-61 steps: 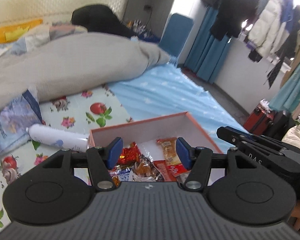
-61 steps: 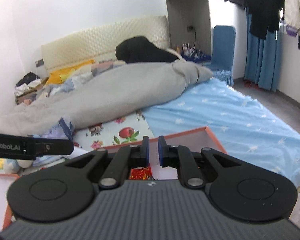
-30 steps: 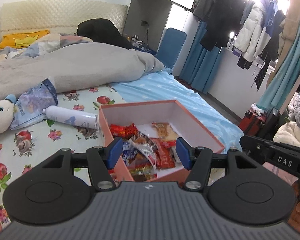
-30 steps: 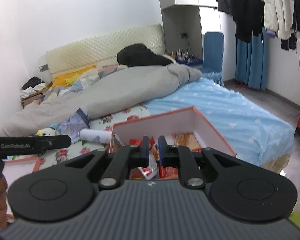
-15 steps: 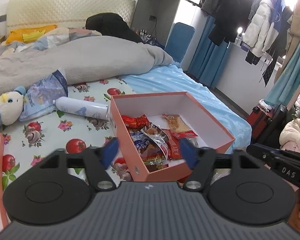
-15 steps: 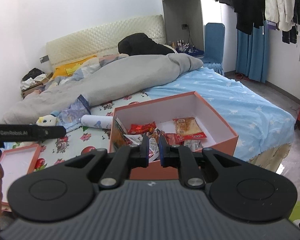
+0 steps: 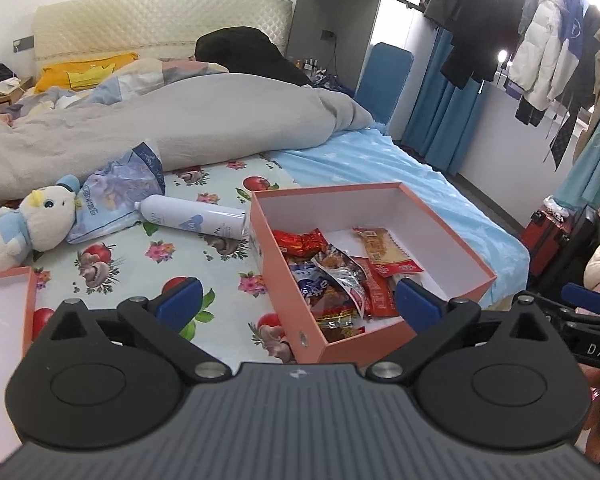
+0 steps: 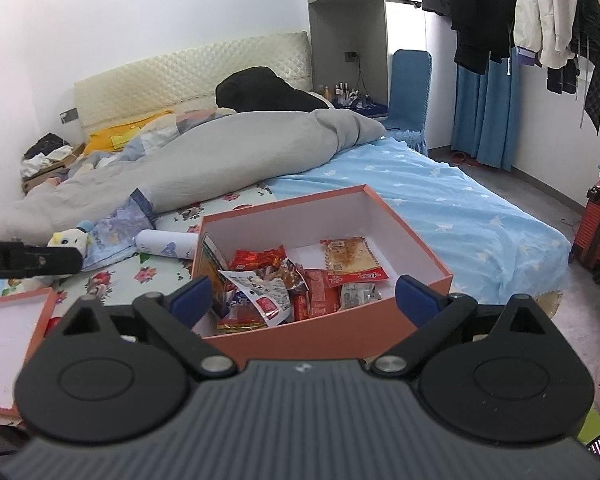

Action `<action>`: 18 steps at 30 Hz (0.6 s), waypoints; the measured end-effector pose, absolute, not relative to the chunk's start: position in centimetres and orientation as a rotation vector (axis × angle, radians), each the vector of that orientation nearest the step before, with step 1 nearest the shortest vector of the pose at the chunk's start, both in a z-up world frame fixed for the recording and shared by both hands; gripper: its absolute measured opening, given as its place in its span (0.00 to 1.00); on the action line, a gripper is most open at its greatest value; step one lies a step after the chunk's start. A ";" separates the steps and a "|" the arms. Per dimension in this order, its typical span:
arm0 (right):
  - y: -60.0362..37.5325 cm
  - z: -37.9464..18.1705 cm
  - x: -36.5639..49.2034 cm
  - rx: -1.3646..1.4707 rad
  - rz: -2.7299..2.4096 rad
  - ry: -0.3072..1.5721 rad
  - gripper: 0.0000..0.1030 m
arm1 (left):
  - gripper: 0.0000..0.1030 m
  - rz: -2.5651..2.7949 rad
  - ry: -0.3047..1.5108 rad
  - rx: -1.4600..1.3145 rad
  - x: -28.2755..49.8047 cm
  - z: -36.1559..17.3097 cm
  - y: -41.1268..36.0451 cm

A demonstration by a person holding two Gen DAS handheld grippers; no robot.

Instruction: Organize snacks

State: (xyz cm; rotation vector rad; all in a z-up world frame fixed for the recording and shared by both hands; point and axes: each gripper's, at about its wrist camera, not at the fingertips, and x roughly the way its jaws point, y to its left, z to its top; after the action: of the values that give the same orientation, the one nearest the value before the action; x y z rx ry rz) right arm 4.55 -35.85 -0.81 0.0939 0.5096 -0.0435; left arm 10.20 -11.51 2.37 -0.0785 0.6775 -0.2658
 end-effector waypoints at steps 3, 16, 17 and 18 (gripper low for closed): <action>-35.8 -0.7 4.6 0.087 -0.043 0.508 0.97 | 1.00 -0.259 0.664 -0.052 10.0 2.8 -11.7; -35.8 -0.4 4.7 0.082 -0.043 0.502 0.97 | 1.00 -0.272 0.662 -0.054 9.7 3.6 -11.9; -35.8 -0.4 4.7 0.081 -0.041 0.501 0.97 | 1.00 -0.273 0.659 -0.053 9.7 3.7 -11.8; -35.8 -0.4 4.7 0.080 -0.039 0.502 0.97 | 1.00 -0.270 0.655 -0.053 9.6 3.8 -11.7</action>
State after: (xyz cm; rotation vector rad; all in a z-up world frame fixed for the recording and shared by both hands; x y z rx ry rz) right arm 4.74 -35.77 -0.38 0.0797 0.5019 -0.0390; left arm 9.63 -11.73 3.79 -0.0533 0.6550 -0.2703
